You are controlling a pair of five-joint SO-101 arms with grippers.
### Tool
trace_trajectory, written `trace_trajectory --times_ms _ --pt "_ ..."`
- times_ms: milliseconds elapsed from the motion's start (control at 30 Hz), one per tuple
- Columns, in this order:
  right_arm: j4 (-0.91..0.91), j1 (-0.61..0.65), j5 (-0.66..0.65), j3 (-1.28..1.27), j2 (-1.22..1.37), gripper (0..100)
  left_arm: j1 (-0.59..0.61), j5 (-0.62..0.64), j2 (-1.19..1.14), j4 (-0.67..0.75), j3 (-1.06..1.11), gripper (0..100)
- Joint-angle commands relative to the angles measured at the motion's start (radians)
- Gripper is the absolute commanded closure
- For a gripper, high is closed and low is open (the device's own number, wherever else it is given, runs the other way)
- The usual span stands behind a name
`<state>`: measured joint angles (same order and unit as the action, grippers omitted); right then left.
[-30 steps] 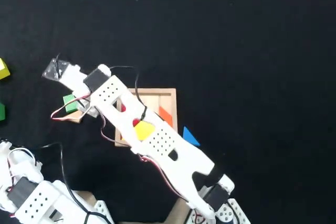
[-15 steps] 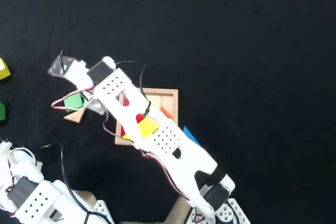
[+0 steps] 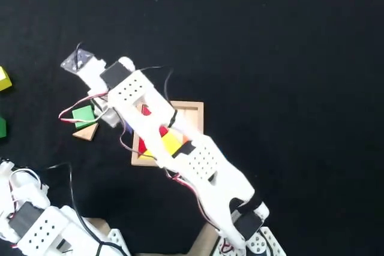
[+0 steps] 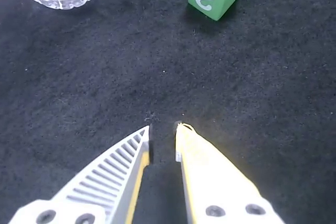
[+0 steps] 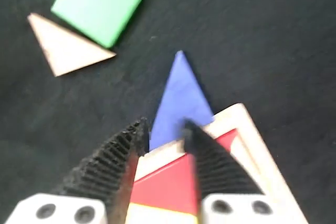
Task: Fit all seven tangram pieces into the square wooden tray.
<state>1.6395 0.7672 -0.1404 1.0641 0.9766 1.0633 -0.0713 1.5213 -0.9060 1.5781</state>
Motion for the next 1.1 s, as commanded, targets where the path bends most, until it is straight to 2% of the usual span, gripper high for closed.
trace_trajectory --times_ms 0,67,300,500,833,1067 --pt "-0.043 -0.032 0.003 0.061 0.016 65.6 -0.013 0.0 0.009 0.021 -0.01 90" --pt "-0.049 -0.035 0.003 0.091 0.045 60.5 -0.013 0.0 0.009 0.021 -0.01 90" --pt "-0.041 -0.028 0.002 0.16 0.163 60.3 -0.025 0.0 0.009 0.021 -0.01 90" --pt "0.051 0.026 0.002 0.32 0.18 60.3 -0.033 0.0 0.009 0.021 -0.01 90" --pt "0.051 0.06 0.0 0.335 0.269 60.3 -0.033 0.0 0.009 0.021 -0.01 90" --pt "0.054 0.061 0.0 0.335 0.294 73.1 -0.033 0.0 0.009 0.021 -0.01 90"
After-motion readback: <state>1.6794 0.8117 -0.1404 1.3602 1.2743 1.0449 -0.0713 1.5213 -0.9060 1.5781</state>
